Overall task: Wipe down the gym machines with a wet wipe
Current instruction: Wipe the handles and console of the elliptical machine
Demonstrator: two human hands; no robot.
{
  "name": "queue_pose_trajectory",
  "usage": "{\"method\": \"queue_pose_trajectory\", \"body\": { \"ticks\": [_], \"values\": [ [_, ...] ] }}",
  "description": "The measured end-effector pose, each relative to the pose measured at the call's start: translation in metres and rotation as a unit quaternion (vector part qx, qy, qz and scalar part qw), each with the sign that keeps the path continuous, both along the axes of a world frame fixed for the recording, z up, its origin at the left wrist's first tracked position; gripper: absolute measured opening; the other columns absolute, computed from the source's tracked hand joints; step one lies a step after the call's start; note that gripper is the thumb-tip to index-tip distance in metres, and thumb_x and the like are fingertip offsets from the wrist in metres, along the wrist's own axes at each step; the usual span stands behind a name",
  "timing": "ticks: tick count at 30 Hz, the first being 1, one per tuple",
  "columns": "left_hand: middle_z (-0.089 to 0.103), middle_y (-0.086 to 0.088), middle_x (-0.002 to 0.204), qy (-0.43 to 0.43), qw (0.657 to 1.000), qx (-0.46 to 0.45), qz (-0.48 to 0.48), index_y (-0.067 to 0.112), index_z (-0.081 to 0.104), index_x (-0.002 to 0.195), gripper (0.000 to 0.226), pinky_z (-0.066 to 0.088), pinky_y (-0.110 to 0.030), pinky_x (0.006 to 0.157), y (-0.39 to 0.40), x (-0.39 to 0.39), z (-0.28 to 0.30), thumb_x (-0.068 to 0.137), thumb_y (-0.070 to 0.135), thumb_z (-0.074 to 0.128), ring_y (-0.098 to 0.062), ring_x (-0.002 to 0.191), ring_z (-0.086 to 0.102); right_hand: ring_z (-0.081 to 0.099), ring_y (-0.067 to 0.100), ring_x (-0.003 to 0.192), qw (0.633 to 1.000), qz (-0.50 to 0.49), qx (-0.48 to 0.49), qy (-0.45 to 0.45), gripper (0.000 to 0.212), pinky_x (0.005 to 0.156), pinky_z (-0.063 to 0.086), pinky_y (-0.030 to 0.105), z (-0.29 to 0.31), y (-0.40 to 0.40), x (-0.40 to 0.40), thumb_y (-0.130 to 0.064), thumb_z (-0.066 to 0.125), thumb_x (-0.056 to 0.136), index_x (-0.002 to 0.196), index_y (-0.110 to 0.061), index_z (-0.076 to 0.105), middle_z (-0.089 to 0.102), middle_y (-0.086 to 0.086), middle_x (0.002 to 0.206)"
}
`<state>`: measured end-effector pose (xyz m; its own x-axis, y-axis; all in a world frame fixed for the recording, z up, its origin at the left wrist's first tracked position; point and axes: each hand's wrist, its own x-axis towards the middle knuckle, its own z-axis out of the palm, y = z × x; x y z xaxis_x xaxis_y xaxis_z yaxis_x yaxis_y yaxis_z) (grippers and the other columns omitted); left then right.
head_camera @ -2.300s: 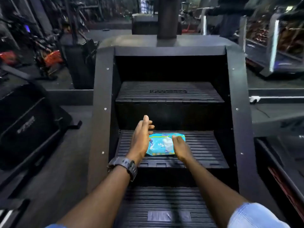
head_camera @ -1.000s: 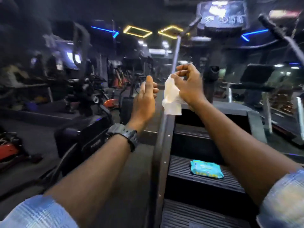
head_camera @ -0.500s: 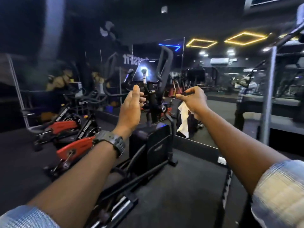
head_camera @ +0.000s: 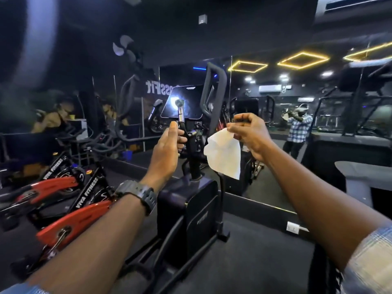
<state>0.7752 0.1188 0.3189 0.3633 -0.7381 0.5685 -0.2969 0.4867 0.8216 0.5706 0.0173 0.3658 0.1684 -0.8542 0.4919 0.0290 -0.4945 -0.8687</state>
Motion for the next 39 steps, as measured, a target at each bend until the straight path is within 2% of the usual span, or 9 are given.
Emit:
{"method": "queue_pose_trajectory", "body": {
  "ticks": [5,10,17,24,28,30,33,36,39],
  "values": [
    [0.071,0.001,0.098,0.025,0.999,-0.015,-0.034,0.028,0.066,0.098,0.069,0.05,-0.045,0.093,-0.097,0.024,0.014,0.078,0.084,0.031,-0.021,0.092,0.065,0.07,0.019,0.092,0.995,-0.006,-0.074,0.071,0.051,0.08,0.059,0.03,0.012,-0.078,0.029,0.021,0.067,0.074,0.118,-0.005,0.056,0.069,0.013,0.11],
    [0.072,0.006,0.092,0.027,0.997,-0.039,-0.067,0.028,0.067,0.093,0.073,0.047,-0.039,0.086,-0.208,0.05,0.019,0.074,0.088,0.031,-0.021,0.091,0.068,0.072,0.015,0.088,0.967,-0.108,-0.192,0.127,0.045,0.08,0.06,0.03,0.016,-0.168,0.062,0.009,0.081,0.069,0.098,-0.02,0.063,0.071,0.002,0.098],
    [0.071,0.006,0.098,0.042,0.993,-0.031,-0.108,0.029,0.067,0.095,0.07,0.048,-0.039,0.091,-0.353,0.083,0.043,0.073,0.085,0.033,-0.012,0.087,0.064,0.057,0.002,0.065,0.906,-0.273,-0.279,0.165,0.031,0.061,0.045,0.007,0.039,-0.279,0.103,0.008,0.069,0.074,0.089,-0.02,0.069,0.065,-0.008,0.079],
    [0.069,0.021,0.088,0.019,0.992,-0.054,-0.114,0.031,0.068,0.096,0.043,0.048,-0.032,0.096,-0.454,0.087,0.055,0.107,0.05,0.031,0.002,0.094,0.062,0.057,0.012,0.08,0.848,-0.307,-0.383,0.2,0.009,0.071,0.043,0.013,0.036,-0.39,0.132,-0.008,0.066,0.087,0.095,-0.012,0.067,0.065,-0.001,0.09],
    [0.065,0.02,0.102,-0.011,0.991,-0.094,-0.095,0.027,0.067,0.109,0.041,0.042,-0.011,0.089,-0.5,0.091,0.056,0.108,0.045,0.031,0.009,0.102,0.06,0.058,0.022,0.111,0.668,-0.315,-0.492,0.462,0.031,0.109,0.036,0.036,0.023,-0.436,0.131,-0.034,0.049,0.098,0.112,-0.013,0.068,0.067,-0.001,0.113],
    [0.067,0.014,0.101,-0.034,0.988,-0.116,-0.097,0.027,0.066,0.103,0.04,0.041,-0.005,0.083,-0.518,0.094,0.057,0.109,0.044,0.031,0.014,0.092,0.059,0.048,0.018,0.127,0.627,-0.324,-0.479,0.522,0.05,0.119,0.022,0.045,0.024,-0.44,0.128,-0.049,0.04,0.097,0.127,-0.017,0.064,0.062,-0.006,0.126],
    [0.069,0.01,0.11,-0.054,0.98,-0.17,-0.092,0.021,0.067,0.114,0.047,0.046,-0.02,0.096,-0.537,0.096,0.06,0.1,0.051,0.033,0.005,0.105,0.061,0.037,0.018,0.136,0.58,-0.326,-0.469,0.581,0.062,0.122,0.008,0.05,0.046,-0.445,0.125,-0.054,0.036,0.09,0.136,-0.019,0.057,0.055,-0.007,0.136],
    [0.064,0.019,0.108,-0.06,0.976,-0.183,-0.102,0.032,0.061,0.113,0.033,0.042,-0.01,0.091,-0.546,0.093,0.073,0.101,0.047,0.034,0.016,0.102,0.057,0.026,0.02,0.142,0.568,-0.369,-0.425,0.601,0.066,0.123,0.003,0.049,0.081,-0.452,0.128,-0.049,0.029,0.088,0.142,-0.018,0.049,0.044,-0.004,0.148],
    [0.059,0.024,0.095,-0.07,0.973,-0.19,-0.106,0.044,0.053,0.094,0.026,0.035,0.0,0.081,-0.541,0.09,0.085,0.11,0.032,0.035,0.024,0.091,0.052,0.018,0.024,0.147,0.606,-0.403,-0.39,0.565,0.072,0.123,0.004,0.048,0.084,-0.453,0.139,-0.044,0.019,0.086,0.146,-0.011,0.043,0.035,0.003,0.155]
  ]
}}
